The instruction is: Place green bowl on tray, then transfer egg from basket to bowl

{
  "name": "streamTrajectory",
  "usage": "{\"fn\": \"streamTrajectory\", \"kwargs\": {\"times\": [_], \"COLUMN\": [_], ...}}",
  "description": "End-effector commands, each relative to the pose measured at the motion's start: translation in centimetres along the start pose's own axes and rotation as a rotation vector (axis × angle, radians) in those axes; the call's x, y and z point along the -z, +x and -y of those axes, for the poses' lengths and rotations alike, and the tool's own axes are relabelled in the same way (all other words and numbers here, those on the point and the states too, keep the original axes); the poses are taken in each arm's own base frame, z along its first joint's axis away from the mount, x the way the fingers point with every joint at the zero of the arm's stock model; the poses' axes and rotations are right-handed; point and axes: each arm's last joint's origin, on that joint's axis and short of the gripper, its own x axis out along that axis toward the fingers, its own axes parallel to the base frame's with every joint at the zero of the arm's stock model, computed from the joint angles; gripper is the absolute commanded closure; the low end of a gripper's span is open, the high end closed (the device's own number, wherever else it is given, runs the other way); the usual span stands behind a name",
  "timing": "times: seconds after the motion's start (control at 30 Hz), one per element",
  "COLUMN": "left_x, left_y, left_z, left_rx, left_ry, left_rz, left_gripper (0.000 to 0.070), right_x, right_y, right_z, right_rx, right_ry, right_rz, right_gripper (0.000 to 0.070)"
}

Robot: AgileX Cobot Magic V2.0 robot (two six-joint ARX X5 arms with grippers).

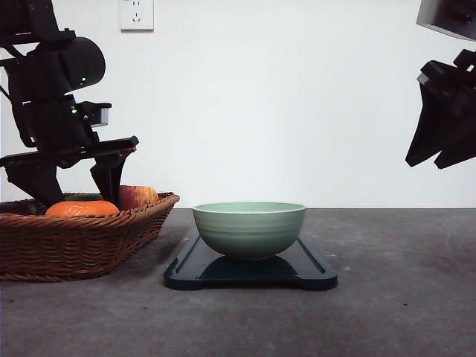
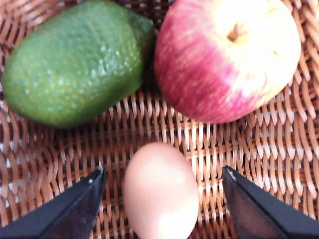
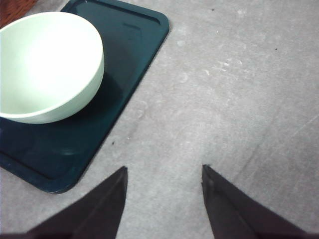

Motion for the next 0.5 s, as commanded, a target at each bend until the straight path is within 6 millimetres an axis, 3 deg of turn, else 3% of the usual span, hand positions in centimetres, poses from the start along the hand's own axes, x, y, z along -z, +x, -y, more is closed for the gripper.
{"fn": "streamTrajectory", "kwargs": {"times": [0.0, 0.47], "left_x": [-0.5, 0.1], "left_y": [0.4, 1.9], "left_z": [0.2, 0.1], "left_rx": [-0.001, -0.009], "left_ry": [0.013, 0.013], "left_rz": [0.003, -0.060], "left_gripper": [0.0234, 0.0241], "right_x": [-0.4, -0.4], "right_y": [0.1, 0.1], "right_z": [-0.1, -0.1], "right_rx": [-0.004, -0.003], "right_ry": [-0.004, -0.005], "right_rz": [0.010, 0.013], "right_gripper": [0.0413, 0.0413]}}
